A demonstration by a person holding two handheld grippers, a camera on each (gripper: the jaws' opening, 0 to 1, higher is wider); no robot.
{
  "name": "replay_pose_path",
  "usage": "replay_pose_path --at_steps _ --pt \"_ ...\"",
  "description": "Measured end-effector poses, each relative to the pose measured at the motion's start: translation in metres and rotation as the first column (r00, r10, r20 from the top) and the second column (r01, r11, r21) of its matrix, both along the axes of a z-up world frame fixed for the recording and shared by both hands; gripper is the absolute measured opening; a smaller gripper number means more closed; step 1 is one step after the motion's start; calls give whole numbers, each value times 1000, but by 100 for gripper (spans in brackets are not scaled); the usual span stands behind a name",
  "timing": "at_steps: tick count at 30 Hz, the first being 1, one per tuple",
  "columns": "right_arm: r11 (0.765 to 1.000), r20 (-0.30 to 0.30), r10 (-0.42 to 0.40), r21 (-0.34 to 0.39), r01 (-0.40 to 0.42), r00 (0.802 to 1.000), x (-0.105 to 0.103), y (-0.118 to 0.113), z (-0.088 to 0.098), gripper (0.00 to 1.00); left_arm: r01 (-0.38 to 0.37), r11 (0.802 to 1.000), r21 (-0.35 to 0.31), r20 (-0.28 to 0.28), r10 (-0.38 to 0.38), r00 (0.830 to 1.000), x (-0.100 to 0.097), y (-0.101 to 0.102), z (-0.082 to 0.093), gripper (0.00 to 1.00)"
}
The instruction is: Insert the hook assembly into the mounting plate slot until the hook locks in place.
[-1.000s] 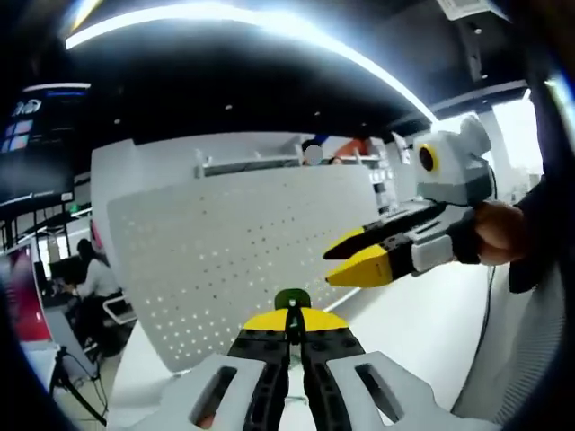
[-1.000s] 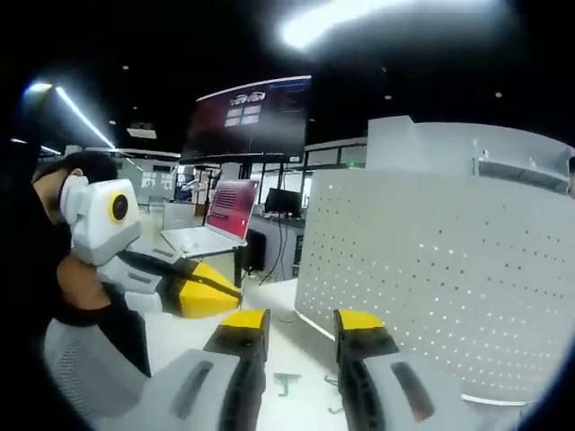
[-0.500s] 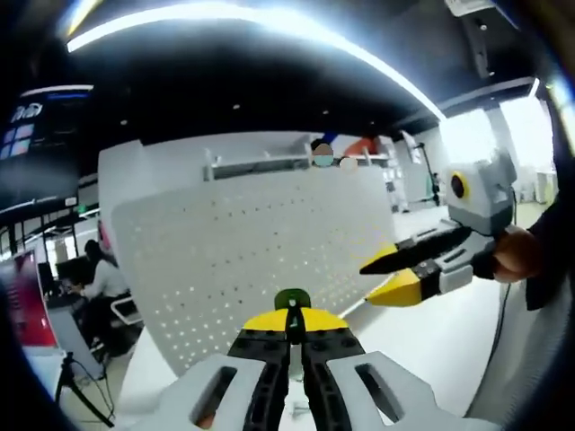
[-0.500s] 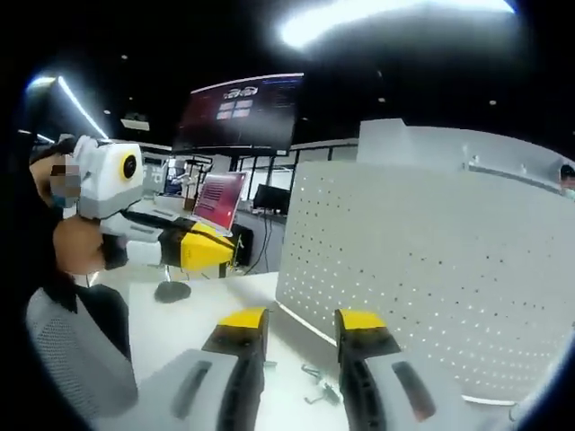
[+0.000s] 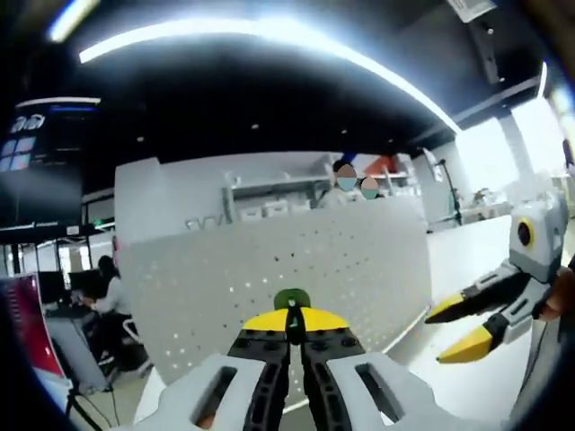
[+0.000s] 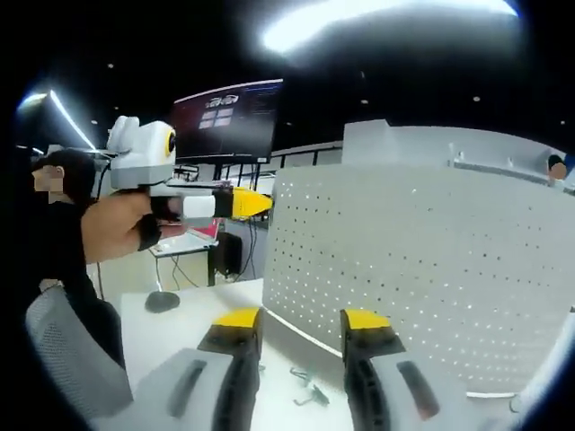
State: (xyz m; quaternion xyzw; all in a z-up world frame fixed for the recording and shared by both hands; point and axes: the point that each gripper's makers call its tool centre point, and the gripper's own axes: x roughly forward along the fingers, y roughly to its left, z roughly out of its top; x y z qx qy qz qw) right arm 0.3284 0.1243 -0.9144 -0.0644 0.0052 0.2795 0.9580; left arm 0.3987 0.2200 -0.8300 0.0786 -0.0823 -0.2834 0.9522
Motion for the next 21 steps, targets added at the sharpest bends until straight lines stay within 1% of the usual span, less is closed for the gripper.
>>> replay_pose_path --at_steps 3,8,10,15,21 --pt "1000 -1 -2 25 2 1000 -1 -1 3 33 -20 1000 -20 13 20 1000 12 -2 10 3" --pt "999 -4 -5 33 5 1000 -1 -1 4 33 -71 996 -60 17 73 997 37 -3 21 3" --pt "999 -3 -6 39 6 1000 -1 -2 5 33 -82 995 -65 14 83 996 43 -3 22 3" --pt "999 -6 -11 43 11 1000 -1 -4 5 33 -123 988 -96 10 125 992 68 -6 26 3" --pt "999 -16 -17 49 18 1000 1 -7 3 33 -151 981 -122 1 152 988 92 -13 29 3"
